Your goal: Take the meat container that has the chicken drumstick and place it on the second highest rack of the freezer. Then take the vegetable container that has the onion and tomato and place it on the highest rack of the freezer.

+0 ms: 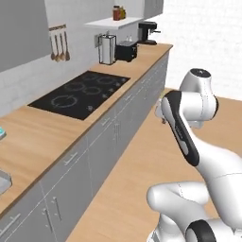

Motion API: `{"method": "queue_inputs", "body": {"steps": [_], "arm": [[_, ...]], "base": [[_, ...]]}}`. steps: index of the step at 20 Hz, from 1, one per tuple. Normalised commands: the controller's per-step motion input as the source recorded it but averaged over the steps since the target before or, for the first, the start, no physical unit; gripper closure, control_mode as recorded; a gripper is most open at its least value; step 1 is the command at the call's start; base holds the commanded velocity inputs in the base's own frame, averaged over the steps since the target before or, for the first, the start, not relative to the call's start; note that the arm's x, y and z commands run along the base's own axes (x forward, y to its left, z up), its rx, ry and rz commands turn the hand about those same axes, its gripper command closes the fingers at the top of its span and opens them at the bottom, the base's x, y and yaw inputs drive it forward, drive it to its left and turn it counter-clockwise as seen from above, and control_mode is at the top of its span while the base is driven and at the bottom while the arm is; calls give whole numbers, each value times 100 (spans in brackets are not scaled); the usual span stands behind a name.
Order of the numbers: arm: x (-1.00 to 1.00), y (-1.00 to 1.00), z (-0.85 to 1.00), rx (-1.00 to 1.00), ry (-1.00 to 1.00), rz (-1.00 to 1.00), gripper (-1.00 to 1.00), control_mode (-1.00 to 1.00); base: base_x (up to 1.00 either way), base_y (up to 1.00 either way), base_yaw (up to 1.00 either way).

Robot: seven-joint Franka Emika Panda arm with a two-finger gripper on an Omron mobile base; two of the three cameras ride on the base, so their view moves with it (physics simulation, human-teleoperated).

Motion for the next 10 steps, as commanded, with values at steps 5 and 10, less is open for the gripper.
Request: {"method": "queue_inputs", "body": {"steps": [5,10], "arm": [[0,0,0,0,0,0,-100,100],[0,0,0,0,0,0,-100,100]], "base": [[66,0,53],[25,0,61]]}}
